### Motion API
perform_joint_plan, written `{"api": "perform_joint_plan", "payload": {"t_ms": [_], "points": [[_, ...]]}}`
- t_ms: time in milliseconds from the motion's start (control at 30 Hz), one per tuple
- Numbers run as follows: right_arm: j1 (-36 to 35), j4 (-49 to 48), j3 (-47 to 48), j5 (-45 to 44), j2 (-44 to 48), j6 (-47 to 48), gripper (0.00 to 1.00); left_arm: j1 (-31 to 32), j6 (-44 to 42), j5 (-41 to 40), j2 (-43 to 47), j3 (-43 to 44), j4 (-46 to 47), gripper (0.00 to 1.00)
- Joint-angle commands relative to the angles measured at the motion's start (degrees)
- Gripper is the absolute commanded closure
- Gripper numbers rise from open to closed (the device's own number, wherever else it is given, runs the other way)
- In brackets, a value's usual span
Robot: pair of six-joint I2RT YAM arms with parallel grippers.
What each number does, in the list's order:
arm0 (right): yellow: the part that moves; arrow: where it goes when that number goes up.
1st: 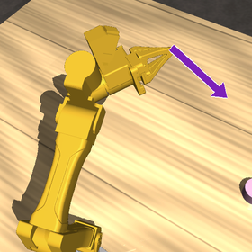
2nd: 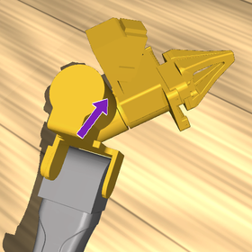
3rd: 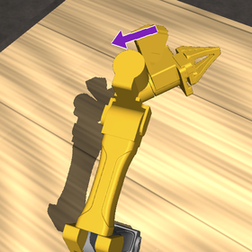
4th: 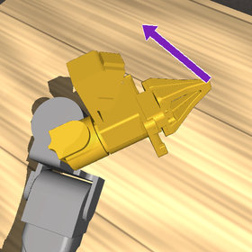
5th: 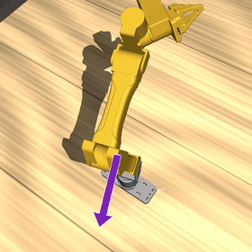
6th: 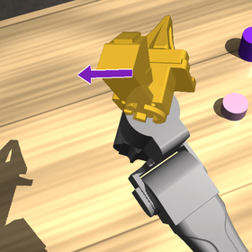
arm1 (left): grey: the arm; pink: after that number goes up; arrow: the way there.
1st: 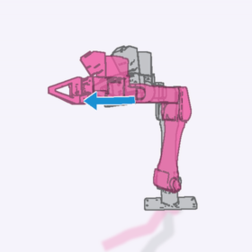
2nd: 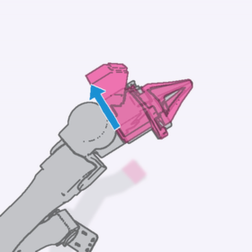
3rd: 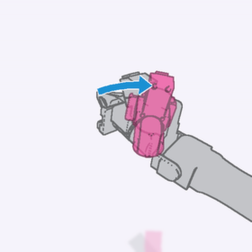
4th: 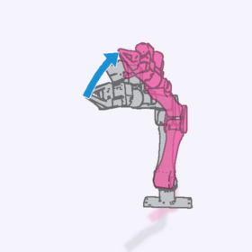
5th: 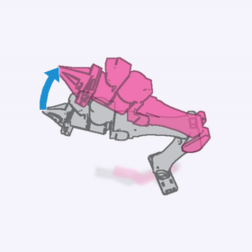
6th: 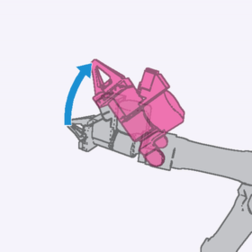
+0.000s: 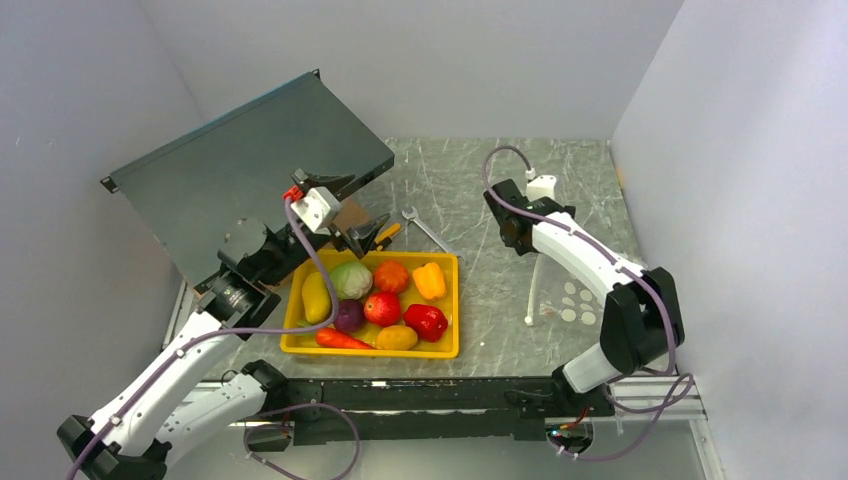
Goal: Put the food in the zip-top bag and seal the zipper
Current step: Pick up the zipper food storage bag at the center of the board.
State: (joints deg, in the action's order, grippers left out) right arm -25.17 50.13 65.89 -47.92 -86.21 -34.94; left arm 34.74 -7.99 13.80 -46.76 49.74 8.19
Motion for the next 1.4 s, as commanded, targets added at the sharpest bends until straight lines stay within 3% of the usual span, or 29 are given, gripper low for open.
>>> {"api": "perform_joint_plan", "payload": {"t_ms": [0,433,700,800,933,1033,1100,1200,1267,1300,1367], "points": [[-1.32,3.23,2.04,-3.58,-3.29,-3.65,0.00,0.34,-1.39,-1.44,1.48,-0.28,3.54,0.01],[-3.56,14.50,9.91,-15.75,-27.34,-15.18,0.01,0.49,-5.73,-5.51,3.85,-1.31,3.20,0.01],[-4.14,34.52,10.27,-24.64,-37.54,-39.41,0.11,0.54,-5.68,-5.34,5.09,-1.22,3.07,0.01],[-4.39,35.09,10.86,-24.82,-39.04,-39.95,0.14,0.59,-5.64,-5.03,5.12,-1.22,3.06,0.01],[-4.38,29.49,9.88,-24.60,-38.40,-34.27,0.42,0.59,-5.80,-5.15,5.20,-1.46,3.20,0.01],[-4.23,28.71,9.32,-24.38,-37.13,-33.98,0.81,0.58,-5.95,-5.20,5.15,-1.53,3.24,0.01],[-4.29,30.06,9.52,-24.37,-35.70,-35.72,1.00,0.57,-6.16,-5.23,4.98,-1.72,3.38,0.01],[-4.95,35.35,10.37,-25.14,-30.56,-40.62,1.00,0.55,-6.49,-5.67,4.55,-1.95,3.50,0.01],[-5.73,32.51,9.77,-25.13,-24.16,-37.72,1.00,0.58,-6.72,-5.61,4.27,-2.04,3.42,0.01],[-6.06,26.37,8.46,-23.84,-19.35,-31.95,1.00,0.57,-6.88,-5.55,4.13,-2.05,3.35,0.01],[-5.50,5.00,2.26,-14.55,-7.39,-11.09,1.00,0.59,-7.23,-5.65,3.94,-2.22,3.42,0.01]]}}
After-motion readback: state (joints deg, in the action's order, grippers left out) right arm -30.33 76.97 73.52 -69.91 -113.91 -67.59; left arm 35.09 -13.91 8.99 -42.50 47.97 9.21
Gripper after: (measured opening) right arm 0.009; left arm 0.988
